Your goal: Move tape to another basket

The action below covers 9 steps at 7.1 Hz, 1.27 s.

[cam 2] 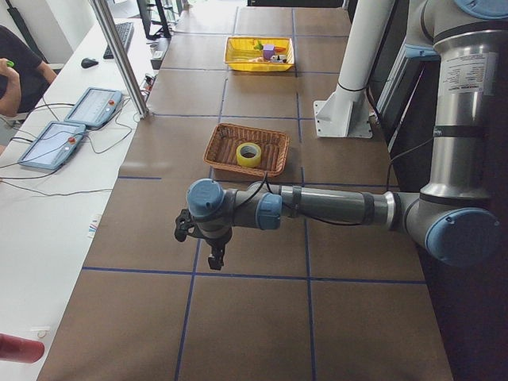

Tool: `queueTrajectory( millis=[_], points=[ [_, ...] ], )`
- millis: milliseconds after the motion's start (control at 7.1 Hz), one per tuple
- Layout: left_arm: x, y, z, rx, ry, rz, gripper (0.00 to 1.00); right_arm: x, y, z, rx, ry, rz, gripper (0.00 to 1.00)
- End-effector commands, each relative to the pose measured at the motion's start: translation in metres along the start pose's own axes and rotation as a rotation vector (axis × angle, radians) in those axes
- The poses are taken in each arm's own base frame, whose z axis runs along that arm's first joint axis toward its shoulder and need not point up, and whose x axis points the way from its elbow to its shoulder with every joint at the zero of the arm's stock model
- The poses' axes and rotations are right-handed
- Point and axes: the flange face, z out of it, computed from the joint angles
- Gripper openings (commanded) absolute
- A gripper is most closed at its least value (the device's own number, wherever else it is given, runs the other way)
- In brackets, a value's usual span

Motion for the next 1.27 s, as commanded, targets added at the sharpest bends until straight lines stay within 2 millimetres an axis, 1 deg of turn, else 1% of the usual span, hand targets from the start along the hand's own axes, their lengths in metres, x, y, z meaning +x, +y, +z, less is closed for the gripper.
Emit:
queueTrajectory(
  millis=[0,423,1128],
  points=[
    [-0.0339,0.0107,-0.0223,0.043,-0.013,-0.037,1.00,0.0028,0.0052,0.0015,-0.004,-0.003,0.050,1.00],
    [-0.0338,0.0082,-0.0258,0.040,-0.064,-0.029,1.00,0.0050,0.0072,0.0001,-0.002,-0.003,0.058,1.00],
    [-0.0339,0.0088,-0.0237,0.035,-0.064,-0.029,1.00,0.0067,0.0074,-0.0024,0.002,0.000,0.062,1.00]
  ],
)
